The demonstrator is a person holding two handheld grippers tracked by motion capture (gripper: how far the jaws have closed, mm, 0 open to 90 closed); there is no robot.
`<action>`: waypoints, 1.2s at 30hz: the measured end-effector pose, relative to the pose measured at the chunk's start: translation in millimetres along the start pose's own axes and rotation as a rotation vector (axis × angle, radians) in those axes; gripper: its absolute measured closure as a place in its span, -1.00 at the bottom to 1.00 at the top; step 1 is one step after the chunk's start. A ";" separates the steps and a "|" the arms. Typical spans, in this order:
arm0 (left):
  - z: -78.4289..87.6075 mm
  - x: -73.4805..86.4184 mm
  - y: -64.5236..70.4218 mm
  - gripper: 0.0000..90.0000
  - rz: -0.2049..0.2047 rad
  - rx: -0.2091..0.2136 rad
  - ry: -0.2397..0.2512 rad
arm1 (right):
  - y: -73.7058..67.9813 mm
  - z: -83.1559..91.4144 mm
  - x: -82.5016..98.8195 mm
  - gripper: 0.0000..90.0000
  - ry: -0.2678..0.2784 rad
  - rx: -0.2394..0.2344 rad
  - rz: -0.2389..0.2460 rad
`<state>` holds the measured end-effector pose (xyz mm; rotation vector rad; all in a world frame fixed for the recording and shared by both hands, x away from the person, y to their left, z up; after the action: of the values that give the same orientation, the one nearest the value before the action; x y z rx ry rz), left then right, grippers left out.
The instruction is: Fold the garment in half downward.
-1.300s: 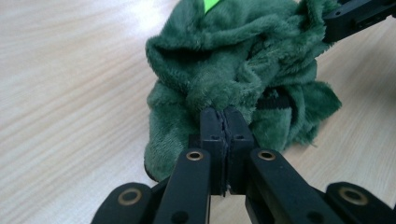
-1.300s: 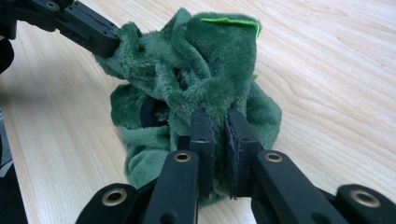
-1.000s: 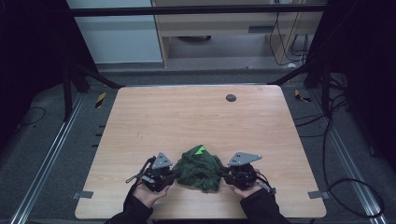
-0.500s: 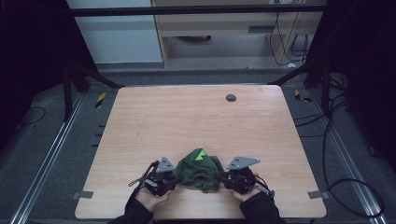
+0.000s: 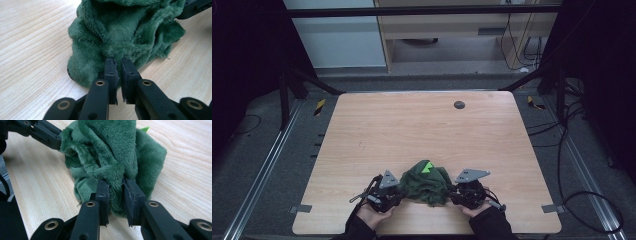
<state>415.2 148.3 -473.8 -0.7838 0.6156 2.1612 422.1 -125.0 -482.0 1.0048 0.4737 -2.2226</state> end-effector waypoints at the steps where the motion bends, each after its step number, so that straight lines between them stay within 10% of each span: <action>1: 1.1 -0.1 0.0 0.82 -0.001 -0.003 0.001 | 1.0 2.3 -1.2 0.59 0.016 0.004 -0.001; 21: 25.5 -8.9 -9.7 0.59 0.040 -0.017 0.092 | 9.3 20.8 -16.3 0.52 0.108 0.034 -0.042; 36: 34.8 -23.7 -36.3 0.81 0.092 -0.091 0.154 | 24.0 25.6 -40.8 0.83 0.146 0.066 -0.089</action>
<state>444.2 181.0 -439.5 -0.9957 0.6462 2.2394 445.3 -139.9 -435.7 1.2080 0.5211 -2.2665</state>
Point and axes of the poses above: each handheld gripper's, and its own axes: z roughly backward along the jaws, x roughly out of its underside, y roughly to its right, the point moved 1 cm from there along -z, roughly forward along the jaws, and after that the axes turned 8 degrees about x, right-handed, at the moved point
